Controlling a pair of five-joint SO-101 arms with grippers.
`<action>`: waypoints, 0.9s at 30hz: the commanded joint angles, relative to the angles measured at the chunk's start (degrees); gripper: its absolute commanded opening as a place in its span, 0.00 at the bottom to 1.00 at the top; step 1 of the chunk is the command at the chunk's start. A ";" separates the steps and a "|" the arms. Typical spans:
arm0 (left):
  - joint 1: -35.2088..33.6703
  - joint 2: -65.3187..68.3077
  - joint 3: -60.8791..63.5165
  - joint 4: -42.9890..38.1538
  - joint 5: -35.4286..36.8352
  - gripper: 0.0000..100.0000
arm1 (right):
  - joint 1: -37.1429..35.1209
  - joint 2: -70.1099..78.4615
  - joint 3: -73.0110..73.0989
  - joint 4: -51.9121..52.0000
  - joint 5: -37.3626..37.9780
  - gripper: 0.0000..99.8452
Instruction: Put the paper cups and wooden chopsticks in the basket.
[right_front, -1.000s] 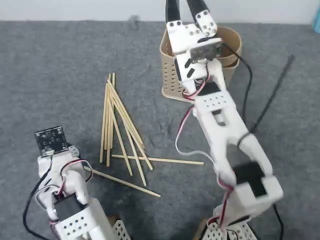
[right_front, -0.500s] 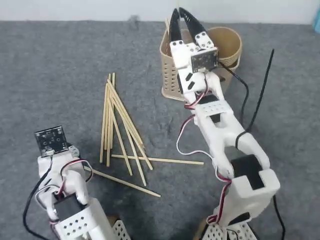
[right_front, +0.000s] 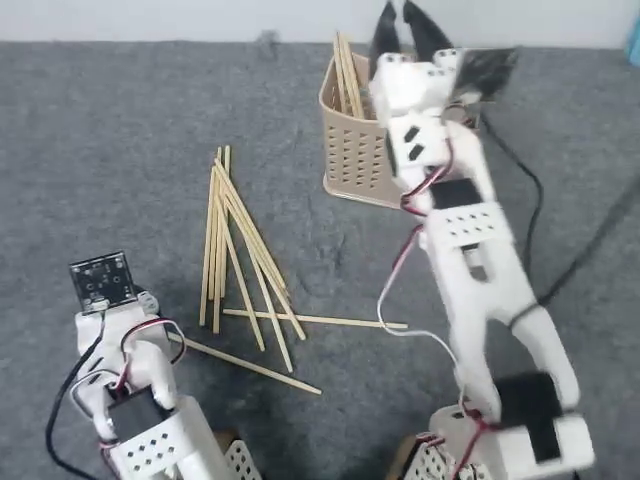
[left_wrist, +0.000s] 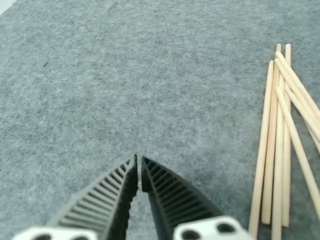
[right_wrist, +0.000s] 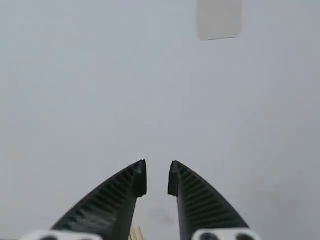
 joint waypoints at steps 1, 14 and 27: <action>0.18 -1.14 -0.31 0.00 -0.53 0.02 | 2.24 -12.26 -4.04 15.87 -5.89 0.09; 0.26 -1.14 -0.31 0.09 -0.35 0.02 | 3.21 -43.65 4.22 67.21 -7.65 0.09; 2.11 -1.14 -5.49 5.27 -0.26 0.02 | 6.73 -62.02 32.09 82.51 5.98 0.09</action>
